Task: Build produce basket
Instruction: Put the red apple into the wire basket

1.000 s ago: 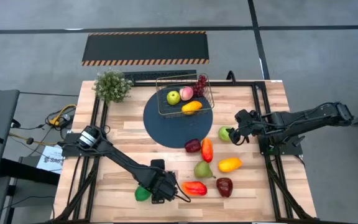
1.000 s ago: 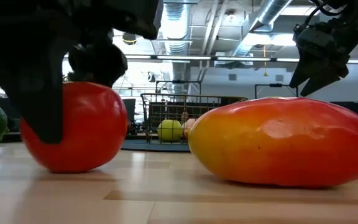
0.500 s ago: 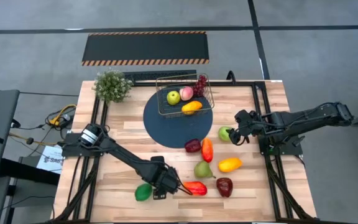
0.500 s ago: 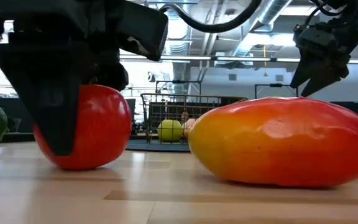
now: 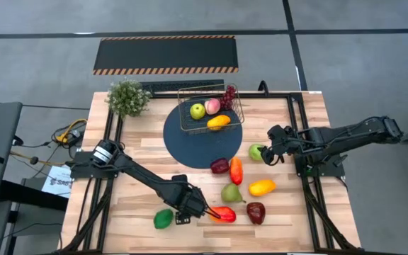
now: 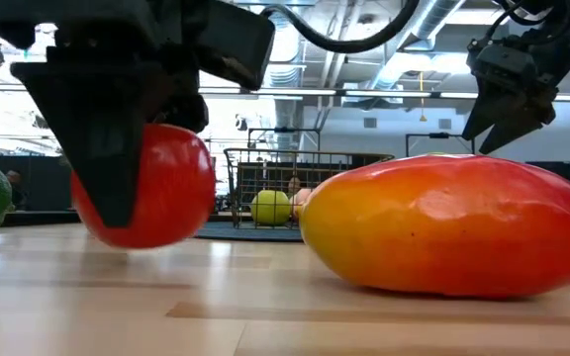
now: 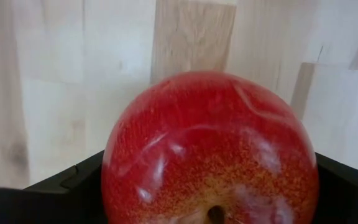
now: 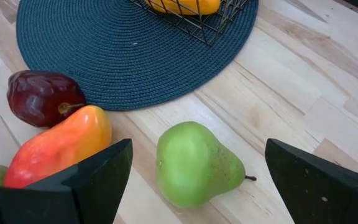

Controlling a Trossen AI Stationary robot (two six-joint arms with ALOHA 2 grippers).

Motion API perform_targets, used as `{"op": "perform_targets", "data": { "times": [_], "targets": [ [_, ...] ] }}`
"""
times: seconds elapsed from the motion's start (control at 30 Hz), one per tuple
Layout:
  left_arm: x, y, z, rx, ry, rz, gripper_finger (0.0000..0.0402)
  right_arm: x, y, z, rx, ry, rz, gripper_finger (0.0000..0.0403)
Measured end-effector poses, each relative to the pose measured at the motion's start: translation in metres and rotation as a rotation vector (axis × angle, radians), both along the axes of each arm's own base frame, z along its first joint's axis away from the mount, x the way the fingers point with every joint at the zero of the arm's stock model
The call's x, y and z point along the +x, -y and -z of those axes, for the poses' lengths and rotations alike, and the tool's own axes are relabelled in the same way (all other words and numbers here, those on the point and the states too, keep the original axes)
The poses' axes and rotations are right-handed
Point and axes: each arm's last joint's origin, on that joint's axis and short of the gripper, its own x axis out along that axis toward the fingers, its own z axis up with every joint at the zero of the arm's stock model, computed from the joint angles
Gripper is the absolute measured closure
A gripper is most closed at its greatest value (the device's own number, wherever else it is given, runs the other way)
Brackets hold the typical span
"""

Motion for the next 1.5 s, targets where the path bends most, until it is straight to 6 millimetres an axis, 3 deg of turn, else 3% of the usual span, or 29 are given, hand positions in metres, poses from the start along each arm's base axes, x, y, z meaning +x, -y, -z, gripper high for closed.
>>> {"op": "perform_targets", "data": {
  "times": [0.17, 0.53, 0.73, 0.97, 1.2, 1.33, 1.5],
  "targets": [
    [0.005, -0.006, -0.019, 0.038, -0.022, 0.066, 0.0054, 0.000, 0.000, 0.000, 0.001, 0.001, 0.001, 0.0017],
    [0.020, -0.054, -0.072, 0.253, -0.056, 0.134, 0.0054, 0.000, 0.000, 0.000, 0.001, 0.001, 0.001, 0.0017],
    [0.019, -0.099, -0.127, 0.366, 0.098, 0.059, 0.0054, 0.000, 0.000, 0.000, 0.000, -0.001, -0.001, 0.0017],
    [0.014, -0.170, -0.177, 0.521, 0.337, -0.193, 0.0054, 0.000, 0.000, 0.000, 0.000, -0.001, -0.001, 0.0017],
    [0.028, -0.236, -0.178, 0.526, 0.410, -0.260, 0.0054, 0.000, 0.000, 0.000, 0.003, 0.001, 0.003, 0.0017],
    [0.037, -0.270, -0.160, 0.460, 0.425, -0.407, 0.0054, 0.000, 0.000, 0.000, 0.004, 0.000, 0.004, 0.0017],
    [0.042, -0.294, -0.131, 0.450, 0.297, -0.384, 0.0054, 0.000, 0.000, 0.000, 0.004, 0.002, 0.005, 0.0017]
  ]
}}
